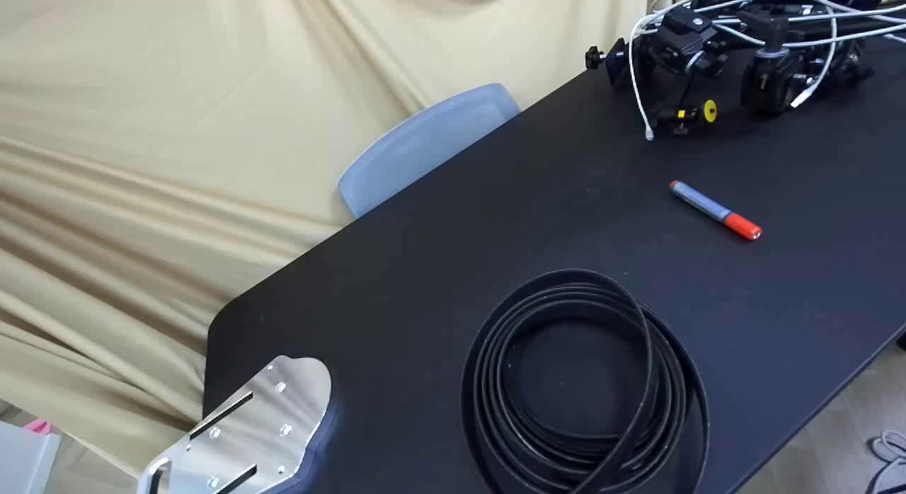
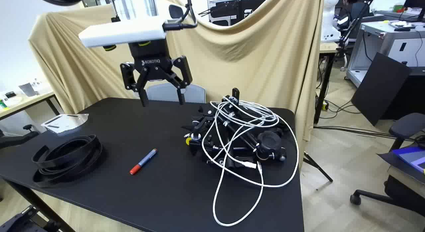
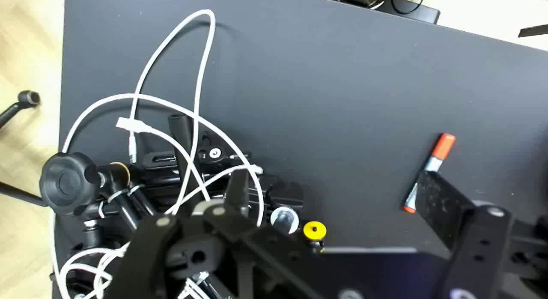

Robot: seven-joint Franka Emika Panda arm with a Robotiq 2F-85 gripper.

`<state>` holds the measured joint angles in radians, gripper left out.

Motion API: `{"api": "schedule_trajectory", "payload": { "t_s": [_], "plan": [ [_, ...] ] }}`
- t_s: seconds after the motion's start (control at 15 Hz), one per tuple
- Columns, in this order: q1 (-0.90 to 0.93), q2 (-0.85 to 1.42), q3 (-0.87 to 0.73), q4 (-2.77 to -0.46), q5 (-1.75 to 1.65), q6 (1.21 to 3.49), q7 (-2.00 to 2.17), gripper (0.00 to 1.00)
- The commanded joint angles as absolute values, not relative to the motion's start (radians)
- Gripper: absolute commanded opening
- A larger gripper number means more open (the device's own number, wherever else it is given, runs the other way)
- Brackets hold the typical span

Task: Move the pen backward

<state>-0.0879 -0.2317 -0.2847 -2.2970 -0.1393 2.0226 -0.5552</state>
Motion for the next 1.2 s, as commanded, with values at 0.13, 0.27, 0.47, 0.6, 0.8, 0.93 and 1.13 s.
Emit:
{"api": "schedule_trajectory", "payload": {
  "t_s": [0.13,0.27,0.47,0.6,0.8,0.93,1.13],
  "plan": [
    [-0.108,-0.23,-0.266,-2.295,-0.134,2.024,-0.559,1.0],
    [-0.108,-0.23,-0.266,-2.295,-0.134,2.024,-0.559,1.0],
    [-0.108,-0.23,-0.266,-2.295,-0.134,2.024,-0.559,1.0],
    [-0.108,-0.23,-0.266,-2.295,-0.134,2.024,-0.559,1.0],
    [-0.108,-0.23,-0.266,-2.295,-0.134,2.024,-0.559,1.0],
    [-0.098,-0.208,-0.246,-2.302,-0.139,2.059,-0.526,1.0],
    [-0.077,-0.166,-0.205,-2.317,-0.108,2.128,-0.482,1.0]
  ]
}}
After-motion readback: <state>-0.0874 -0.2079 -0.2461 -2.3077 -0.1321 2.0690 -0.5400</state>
